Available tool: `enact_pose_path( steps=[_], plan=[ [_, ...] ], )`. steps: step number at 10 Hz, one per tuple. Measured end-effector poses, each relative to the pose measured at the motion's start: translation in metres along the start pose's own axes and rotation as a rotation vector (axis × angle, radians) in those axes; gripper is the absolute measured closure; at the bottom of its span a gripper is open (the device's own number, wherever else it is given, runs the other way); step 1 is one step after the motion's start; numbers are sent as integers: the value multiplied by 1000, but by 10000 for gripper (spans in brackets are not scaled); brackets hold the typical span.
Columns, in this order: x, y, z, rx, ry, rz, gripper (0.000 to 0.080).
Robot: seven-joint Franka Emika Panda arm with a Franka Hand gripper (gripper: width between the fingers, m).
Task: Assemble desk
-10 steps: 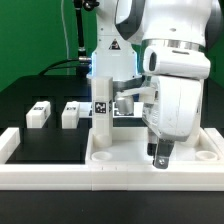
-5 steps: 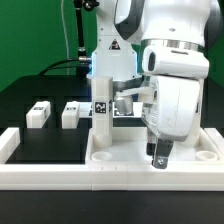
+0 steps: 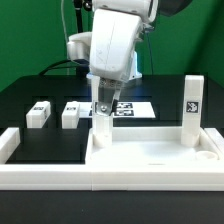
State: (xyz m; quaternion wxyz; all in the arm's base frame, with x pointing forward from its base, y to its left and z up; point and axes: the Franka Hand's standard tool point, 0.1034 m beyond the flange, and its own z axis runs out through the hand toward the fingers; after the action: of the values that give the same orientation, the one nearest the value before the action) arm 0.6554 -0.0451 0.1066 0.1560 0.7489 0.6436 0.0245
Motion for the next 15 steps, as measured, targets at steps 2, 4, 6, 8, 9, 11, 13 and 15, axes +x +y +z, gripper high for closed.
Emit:
enact_pose_path(
  steps=[2,4,6,8,9,11,13,15],
  plan=[
    [-2,0,2,-13,7,70,151],
    [-31,-14,6,25,-3,167,151],
    [-67,-7,-19,71,-11,300,151],
    [-94,-2,-35,96,-32,490,151],
    [-95,-5,-35,102,-40,595,151],
    [-105,-25,-22,87,-39,777,151],
    [-101,-25,-23,98,-46,891,151],
    [-112,-29,-22,156,-35,1139,151]
  ],
)
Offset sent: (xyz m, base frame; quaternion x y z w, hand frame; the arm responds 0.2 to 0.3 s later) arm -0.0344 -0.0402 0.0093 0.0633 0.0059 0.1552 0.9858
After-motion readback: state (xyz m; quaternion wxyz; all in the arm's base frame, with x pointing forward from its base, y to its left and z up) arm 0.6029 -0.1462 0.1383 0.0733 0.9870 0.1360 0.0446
